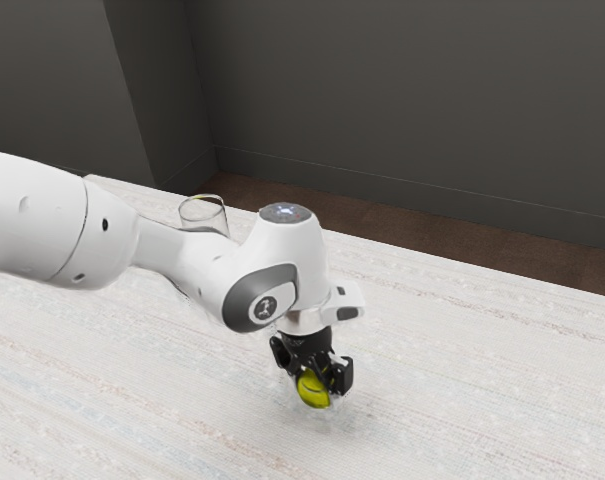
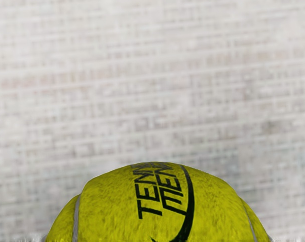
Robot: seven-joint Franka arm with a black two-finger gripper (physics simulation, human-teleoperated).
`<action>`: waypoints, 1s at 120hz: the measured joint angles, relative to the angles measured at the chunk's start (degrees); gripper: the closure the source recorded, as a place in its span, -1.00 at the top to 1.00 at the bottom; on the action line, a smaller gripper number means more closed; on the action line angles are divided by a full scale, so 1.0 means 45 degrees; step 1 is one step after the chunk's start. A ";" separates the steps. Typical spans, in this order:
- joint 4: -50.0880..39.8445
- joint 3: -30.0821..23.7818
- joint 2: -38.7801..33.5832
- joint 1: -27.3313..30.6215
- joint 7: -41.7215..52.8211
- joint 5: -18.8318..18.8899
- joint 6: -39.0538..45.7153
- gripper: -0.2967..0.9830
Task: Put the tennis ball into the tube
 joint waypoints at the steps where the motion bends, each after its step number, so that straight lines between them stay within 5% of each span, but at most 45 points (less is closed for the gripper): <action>1: 0.0018 0.0002 -0.0083 0.0000 -0.0006 0.0042 -0.0042 0.08; 34: 0.3349 0.1053 -0.1724 0.0112 -0.0280 0.2160 -0.3269 0.06; 50: 0.6030 0.1278 -0.1801 0.1419 -0.0312 0.2567 -0.5758 0.05; 82: 0.8025 0.1547 -0.0973 0.4622 0.0163 0.1703 -0.8885 0.06; 120: 1.0193 0.1595 0.1154 0.5168 0.1005 0.1189 -0.9658 0.08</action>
